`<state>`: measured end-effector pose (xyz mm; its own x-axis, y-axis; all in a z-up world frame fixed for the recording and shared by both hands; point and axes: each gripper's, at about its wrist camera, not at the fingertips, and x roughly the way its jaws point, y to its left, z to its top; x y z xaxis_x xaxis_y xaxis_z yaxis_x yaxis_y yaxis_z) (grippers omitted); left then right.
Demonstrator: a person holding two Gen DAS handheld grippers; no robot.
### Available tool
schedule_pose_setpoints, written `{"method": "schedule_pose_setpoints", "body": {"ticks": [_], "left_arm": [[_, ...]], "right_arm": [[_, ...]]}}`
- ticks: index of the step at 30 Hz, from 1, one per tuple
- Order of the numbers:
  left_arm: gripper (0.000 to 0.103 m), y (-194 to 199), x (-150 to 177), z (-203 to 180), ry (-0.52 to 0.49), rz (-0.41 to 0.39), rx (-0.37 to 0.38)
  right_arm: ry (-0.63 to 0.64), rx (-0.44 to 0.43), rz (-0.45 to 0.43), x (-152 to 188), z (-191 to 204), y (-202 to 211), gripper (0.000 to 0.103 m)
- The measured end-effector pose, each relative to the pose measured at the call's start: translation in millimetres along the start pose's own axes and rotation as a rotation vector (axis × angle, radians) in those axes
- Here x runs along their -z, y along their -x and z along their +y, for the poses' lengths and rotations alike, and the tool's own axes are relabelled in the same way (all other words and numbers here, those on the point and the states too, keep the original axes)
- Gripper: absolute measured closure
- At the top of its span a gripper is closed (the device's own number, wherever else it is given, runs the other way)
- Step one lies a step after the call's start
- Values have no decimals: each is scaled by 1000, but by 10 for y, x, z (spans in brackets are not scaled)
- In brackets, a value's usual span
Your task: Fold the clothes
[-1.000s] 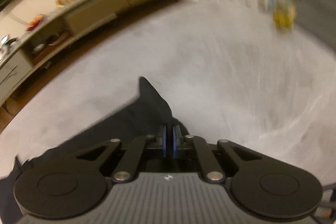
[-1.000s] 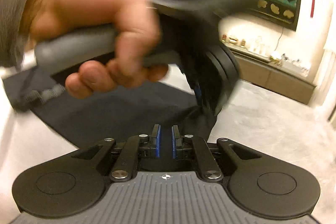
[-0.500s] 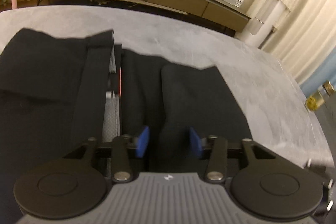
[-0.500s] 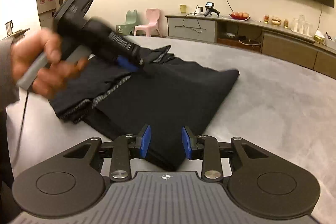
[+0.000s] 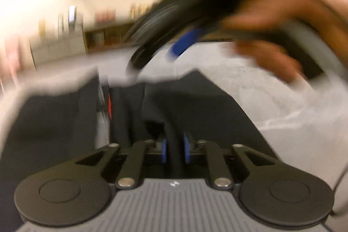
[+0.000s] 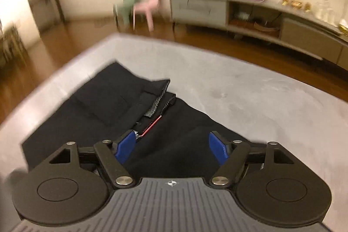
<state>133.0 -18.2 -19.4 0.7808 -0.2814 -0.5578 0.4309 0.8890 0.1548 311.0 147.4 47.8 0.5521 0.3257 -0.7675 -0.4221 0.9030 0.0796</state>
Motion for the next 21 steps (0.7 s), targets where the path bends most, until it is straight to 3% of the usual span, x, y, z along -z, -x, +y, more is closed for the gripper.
{"method": "schedule_pose_setpoints", "body": {"ticks": [2, 3, 4, 5, 6, 8, 14, 20, 21], "left_arm": [[94, 53, 17, -254, -124, -34, -3], [94, 71, 34, -360, -173, -49, -2], [94, 84, 49, -433, -203, -57, 3], [94, 95, 62, -486, -220, -61, 9], [94, 103, 74, -513, -226, -62, 17], [94, 122, 100, -532, -227, -62, 25], [93, 178, 131, -619, -251, -78, 18], [93, 178, 179, -741, -305, -109, -10], [93, 218, 172, -750, -307, -128, -32]], "right_arm": [[77, 10, 128, -131, 73, -255, 27], [117, 14, 193, -182, 108, -376, 35], [167, 39, 248, -191, 138, -466, 47], [181, 67, 250, -170, 126, -440, 77], [179, 93, 232, -146, 97, -370, 89], [175, 144, 195, -97, 39, -230, 95], [114, 254, 77, 16, -37, 205, 96], [283, 331, 137, -47, 253, 167, 96], [287, 330, 129, -77, 258, 172, 101]]}}
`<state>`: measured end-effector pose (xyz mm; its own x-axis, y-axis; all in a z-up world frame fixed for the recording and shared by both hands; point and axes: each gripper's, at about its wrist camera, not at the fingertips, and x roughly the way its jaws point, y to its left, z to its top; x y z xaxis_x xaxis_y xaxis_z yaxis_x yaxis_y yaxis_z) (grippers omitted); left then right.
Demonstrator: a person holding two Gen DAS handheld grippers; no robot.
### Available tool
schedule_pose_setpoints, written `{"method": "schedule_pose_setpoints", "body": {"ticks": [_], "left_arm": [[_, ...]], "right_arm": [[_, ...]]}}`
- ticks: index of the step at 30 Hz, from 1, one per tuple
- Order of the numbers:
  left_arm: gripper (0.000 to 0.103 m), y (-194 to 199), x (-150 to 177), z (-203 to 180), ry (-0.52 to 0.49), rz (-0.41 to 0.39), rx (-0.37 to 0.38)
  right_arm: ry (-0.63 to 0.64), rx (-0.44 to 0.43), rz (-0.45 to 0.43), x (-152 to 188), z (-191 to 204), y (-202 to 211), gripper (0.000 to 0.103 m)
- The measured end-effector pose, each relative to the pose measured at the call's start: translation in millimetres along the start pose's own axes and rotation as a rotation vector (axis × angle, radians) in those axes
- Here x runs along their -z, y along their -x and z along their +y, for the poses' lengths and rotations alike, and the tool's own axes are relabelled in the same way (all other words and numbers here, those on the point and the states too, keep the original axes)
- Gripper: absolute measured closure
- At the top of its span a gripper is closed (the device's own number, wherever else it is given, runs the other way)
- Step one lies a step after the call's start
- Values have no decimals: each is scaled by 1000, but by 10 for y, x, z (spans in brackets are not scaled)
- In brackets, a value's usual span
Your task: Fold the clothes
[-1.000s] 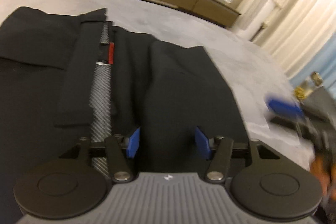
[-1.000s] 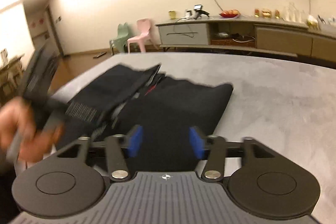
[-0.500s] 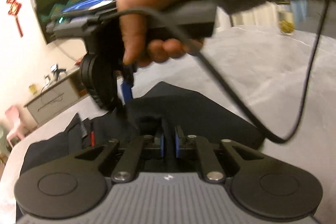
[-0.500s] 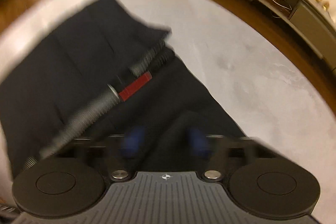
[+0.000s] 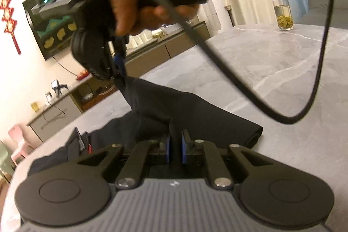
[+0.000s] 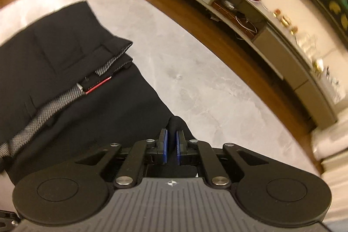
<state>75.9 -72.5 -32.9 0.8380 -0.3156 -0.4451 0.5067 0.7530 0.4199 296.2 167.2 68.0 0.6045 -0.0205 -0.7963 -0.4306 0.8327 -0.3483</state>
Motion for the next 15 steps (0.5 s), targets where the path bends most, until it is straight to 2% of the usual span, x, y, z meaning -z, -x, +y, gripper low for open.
{"method": "schedule_pose_setpoints", "body": {"ticks": [1, 3, 4, 5, 6, 8, 10, 12, 14, 15], "left_arm": [[93, 50, -22, 9, 0, -22, -33], [93, 121, -73, 111, 34, -55, -118], [93, 77, -66, 170, 63, -33, -115], [94, -2, -45, 222, 91, 9, -91], [94, -86, -4, 258, 124, 54, -57], [94, -224, 91, 284, 171, 127, 11], [93, -239, 104, 240, 145, 129, 21], [92, -242, 89, 216, 135, 125, 28], [90, -258, 88, 189, 128, 126, 28], [90, -270, 99, 177, 125, 131, 27]], "right_arm": [[-26, -10, -33, -28, -45, 70, 102], [-109, -72, -172, -60, -188, 294, 103], [-179, -92, -245, -46, -299, 426, 103], [-246, -88, -271, -13, -400, 465, 103], [-290, -79, -254, 46, -479, 423, 103], [-286, -13, -125, 200, -506, 126, 103], [-270, 50, -16, 342, -498, -133, 103], [-293, -2, -14, 349, -438, -139, 102], [-264, -86, -42, 244, -247, -70, 89], [-224, -123, -44, 172, -117, -61, 63]]}}
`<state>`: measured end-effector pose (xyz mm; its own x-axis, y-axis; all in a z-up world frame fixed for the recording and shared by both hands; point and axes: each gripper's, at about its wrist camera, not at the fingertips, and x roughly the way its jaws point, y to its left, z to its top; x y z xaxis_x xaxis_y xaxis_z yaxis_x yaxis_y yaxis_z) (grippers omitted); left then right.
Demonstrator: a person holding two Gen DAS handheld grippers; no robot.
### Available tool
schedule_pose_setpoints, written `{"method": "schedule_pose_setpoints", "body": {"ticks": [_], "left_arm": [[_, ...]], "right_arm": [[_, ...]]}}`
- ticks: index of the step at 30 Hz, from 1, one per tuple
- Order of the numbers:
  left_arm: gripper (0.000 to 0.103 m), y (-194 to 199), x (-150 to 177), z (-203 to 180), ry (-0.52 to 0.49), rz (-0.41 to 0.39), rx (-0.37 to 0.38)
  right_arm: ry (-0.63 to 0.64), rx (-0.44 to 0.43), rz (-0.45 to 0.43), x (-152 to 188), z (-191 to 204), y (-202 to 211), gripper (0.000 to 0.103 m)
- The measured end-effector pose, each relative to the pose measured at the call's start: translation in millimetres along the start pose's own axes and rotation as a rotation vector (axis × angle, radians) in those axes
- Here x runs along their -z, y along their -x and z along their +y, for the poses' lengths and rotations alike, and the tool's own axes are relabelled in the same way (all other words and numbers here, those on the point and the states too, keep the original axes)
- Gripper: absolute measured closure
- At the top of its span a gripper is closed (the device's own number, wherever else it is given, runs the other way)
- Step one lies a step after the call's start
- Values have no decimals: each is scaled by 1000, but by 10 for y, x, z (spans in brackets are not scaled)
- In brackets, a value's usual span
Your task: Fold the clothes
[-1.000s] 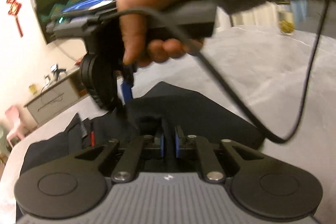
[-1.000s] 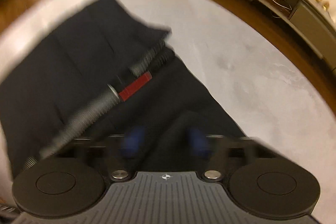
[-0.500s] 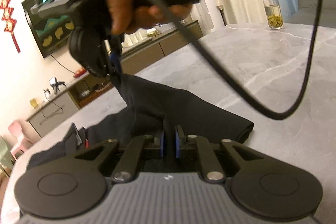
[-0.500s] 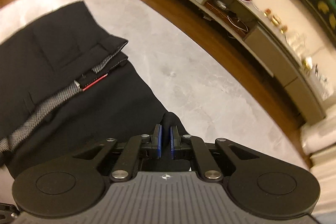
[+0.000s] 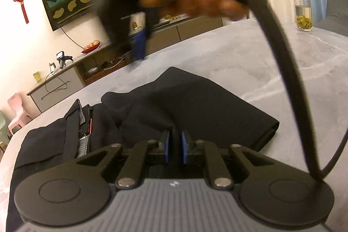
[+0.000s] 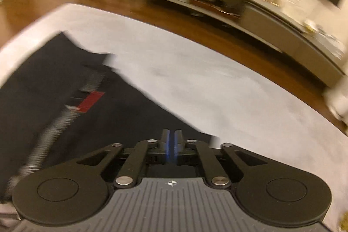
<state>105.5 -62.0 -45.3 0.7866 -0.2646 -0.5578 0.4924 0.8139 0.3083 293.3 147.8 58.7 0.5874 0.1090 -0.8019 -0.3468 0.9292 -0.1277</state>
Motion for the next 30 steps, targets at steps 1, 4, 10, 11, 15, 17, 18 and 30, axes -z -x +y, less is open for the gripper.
{"method": "schedule_pose_setpoints", "body": {"ticks": [1, 4, 10, 11, 15, 17, 18, 30], "left_arm": [[90, -15, 12, -10, -3, 6, -1], [89, -25, 42, -8, -11, 14, -9], [92, 66, 0, 350, 135, -10, -74], [92, 39, 5, 499, 203, 6, -74], [92, -165, 140, 985, 428, 121, -3], [91, -220, 216, 1111, 486, 158, 44], [90, -217, 231, 1152, 493, 162, 51], [59, -395, 298, 1653, 626, 83, 219]], "right_arm": [[40, -25, 23, -35, 130, -77, 32], [147, -65, 113, -124, 470, -413, 23], [137, 45, 59, -325, 413, -647, 103], [85, 45, 2, -384, 337, -555, 103], [-81, -14, -106, -553, 111, -525, 98], [-120, -125, -45, -547, 41, -707, 73], [-150, -133, -45, -525, -8, -741, 62], [-42, -92, -234, 1035, 484, -6, 27]]}}
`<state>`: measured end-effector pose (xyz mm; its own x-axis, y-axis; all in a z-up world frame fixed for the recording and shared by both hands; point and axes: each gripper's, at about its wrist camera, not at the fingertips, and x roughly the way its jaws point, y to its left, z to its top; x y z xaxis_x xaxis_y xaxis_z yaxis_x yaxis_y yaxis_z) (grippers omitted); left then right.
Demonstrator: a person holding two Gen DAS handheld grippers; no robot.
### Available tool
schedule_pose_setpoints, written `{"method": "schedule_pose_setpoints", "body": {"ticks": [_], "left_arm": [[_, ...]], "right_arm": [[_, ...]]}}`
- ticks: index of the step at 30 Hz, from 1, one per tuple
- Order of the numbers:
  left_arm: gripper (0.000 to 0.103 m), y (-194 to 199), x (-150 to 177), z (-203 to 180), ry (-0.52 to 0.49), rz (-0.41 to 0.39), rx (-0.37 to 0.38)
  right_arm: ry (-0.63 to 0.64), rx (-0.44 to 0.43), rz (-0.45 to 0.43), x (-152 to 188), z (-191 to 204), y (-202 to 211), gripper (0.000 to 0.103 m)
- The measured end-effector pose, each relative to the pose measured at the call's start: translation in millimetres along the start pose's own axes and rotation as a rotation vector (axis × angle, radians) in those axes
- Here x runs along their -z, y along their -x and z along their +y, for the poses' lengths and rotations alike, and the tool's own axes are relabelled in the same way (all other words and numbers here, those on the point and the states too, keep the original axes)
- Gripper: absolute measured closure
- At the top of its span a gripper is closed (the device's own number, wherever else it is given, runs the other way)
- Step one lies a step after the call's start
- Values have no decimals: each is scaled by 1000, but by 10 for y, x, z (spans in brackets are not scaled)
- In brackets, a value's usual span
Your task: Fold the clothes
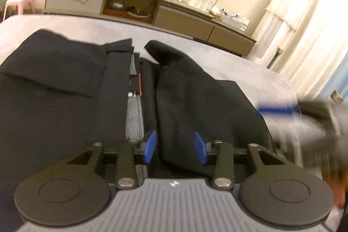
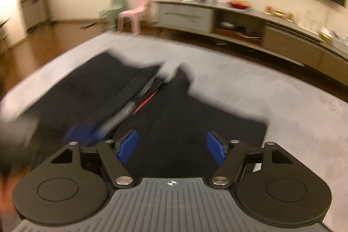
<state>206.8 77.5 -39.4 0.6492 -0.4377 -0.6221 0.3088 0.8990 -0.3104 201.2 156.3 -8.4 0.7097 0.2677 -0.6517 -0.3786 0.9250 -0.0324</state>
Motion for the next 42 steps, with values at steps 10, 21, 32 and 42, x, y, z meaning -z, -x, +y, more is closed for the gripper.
{"method": "schedule_pose_setpoints", "body": {"ticks": [10, 21, 32, 42], "left_arm": [[101, 263, -26, -106, 153, 80, 308], [43, 305, 256, 428, 380, 130, 160], [94, -145, 9, -132, 141, 199, 134], [29, -35, -213, 247, 192, 142, -11]], "right_arm": [[219, 97, -31, 290, 251, 338, 92], [-53, -18, -83, 630, 25, 570, 51], [-77, -71, -29, 683, 42, 351, 46], [-224, -143, -109, 619, -163, 573, 41]]}}
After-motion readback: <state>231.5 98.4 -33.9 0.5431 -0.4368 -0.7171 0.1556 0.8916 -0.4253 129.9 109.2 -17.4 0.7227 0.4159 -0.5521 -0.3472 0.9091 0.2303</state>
